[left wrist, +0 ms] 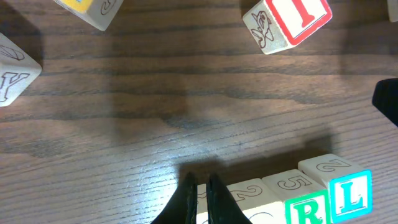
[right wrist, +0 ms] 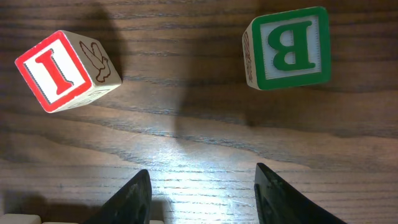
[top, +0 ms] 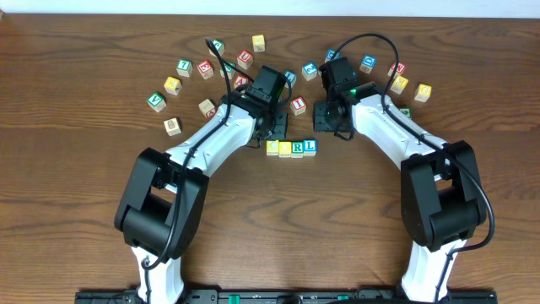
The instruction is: Spell out CORL
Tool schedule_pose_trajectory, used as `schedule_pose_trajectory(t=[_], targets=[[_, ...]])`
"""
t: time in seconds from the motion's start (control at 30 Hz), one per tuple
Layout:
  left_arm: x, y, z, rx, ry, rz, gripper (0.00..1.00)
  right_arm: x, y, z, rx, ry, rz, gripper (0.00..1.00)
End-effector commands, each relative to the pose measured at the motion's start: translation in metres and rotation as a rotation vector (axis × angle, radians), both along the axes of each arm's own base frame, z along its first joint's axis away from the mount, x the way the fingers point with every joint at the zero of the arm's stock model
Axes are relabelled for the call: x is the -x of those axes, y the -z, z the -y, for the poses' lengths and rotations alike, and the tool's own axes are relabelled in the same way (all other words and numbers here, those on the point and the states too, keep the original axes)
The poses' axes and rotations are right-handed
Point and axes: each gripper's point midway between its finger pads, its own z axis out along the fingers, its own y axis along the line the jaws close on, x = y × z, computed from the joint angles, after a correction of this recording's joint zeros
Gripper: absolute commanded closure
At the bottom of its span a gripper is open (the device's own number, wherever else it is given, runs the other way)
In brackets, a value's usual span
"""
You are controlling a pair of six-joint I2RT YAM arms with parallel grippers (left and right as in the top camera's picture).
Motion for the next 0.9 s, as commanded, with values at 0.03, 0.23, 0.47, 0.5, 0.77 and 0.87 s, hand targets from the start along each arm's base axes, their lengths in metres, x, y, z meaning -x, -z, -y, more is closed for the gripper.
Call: schedule_pose_trajectory(t=[0.03, 0.23, 0.47, 0.5, 0.77, 0.87], targets=[[-0.0003, 0.0142, -0.0011, -0.021, -0.014, -0.024, 0.92, -0.0010, -0.0103, 0.0002, 0.002, 0.003, 0.027, 0.52], [0.0000, 0.0163, -0.0013, -0.023, -0.014, -0.028, 0.92, -0.0010, -0.0104, 0.0001, 0.002, 0.003, 0.027, 0.51], [0.0038, 0.0169, 0.0022, -0.027, -0.003, -0.034, 0.92, -0.0012, -0.0104, 0.0001, 0.002, 0.003, 0.028, 0.52], [0.0042, 0.0171, 0.0026, -0.027, -0.002, -0.034, 0.92, -0.0012, -0.0104, 0.0001, 0.002, 0.003, 0.028, 0.51], [0.0068, 0.0178, 0.0030, -0.032, 0.002, -0.042, 0.92, -0.0011, -0.0103, 0.0002, 0.002, 0.003, 0.027, 0.52], [0.0080, 0.0182, 0.0024, -0.034, 0.002, -0.047, 0.92, -0.0011, -0.0103, 0.0002, 0.002, 0.003, 0.027, 0.52]])
